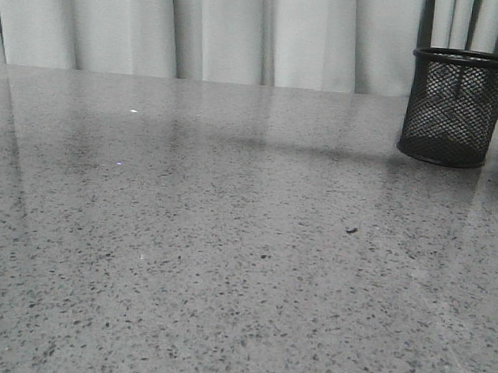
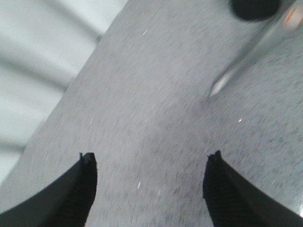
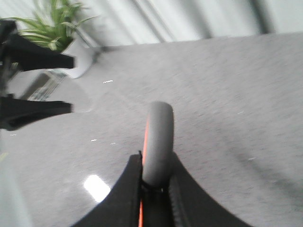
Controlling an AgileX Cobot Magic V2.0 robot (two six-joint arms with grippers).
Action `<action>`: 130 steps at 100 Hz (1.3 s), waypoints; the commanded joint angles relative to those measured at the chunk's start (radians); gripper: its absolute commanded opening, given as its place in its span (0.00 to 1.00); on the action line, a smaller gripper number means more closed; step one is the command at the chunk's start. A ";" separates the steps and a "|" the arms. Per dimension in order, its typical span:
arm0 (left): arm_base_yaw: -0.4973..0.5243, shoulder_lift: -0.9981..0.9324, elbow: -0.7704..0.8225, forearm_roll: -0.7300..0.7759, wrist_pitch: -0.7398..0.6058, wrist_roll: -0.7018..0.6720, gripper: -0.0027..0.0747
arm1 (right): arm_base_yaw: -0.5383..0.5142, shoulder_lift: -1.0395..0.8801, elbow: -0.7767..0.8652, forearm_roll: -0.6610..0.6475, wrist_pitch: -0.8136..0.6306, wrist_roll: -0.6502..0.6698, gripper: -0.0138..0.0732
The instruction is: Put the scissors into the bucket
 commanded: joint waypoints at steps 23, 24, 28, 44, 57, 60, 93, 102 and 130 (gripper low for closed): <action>0.288 -0.104 -0.033 -0.154 0.047 -0.022 0.51 | -0.046 -0.018 -0.254 -0.518 -0.029 0.344 0.10; 0.296 -0.106 -0.033 -0.156 0.047 -0.022 0.51 | -0.046 -0.018 -0.260 -0.540 -0.027 0.357 0.10; 0.316 -0.111 -0.033 -0.172 0.047 -0.022 0.51 | -0.046 -0.018 -0.278 -0.592 -0.016 0.391 0.10; 0.361 -0.117 -0.033 -0.205 0.047 -0.022 0.51 | -0.046 -0.016 -0.312 -0.777 0.032 0.482 0.10; 0.364 -0.117 -0.033 -0.214 0.047 -0.022 0.51 | -0.046 -0.004 -0.316 -0.856 0.069 0.508 0.10; 0.364 -0.117 -0.033 -0.216 0.047 -0.022 0.51 | -0.046 0.005 -0.316 -0.858 0.076 0.508 0.10; 0.364 -0.117 -0.033 -0.231 0.042 -0.022 0.51 | -0.046 0.098 -0.316 -0.871 0.069 0.508 0.10; 0.364 -0.117 -0.033 -0.231 0.042 -0.022 0.51 | -0.046 0.131 -0.316 -0.873 0.055 0.508 0.10; 0.364 -0.115 -0.033 -0.231 0.039 -0.022 0.51 | -0.046 0.245 -0.379 -0.873 0.092 0.508 0.11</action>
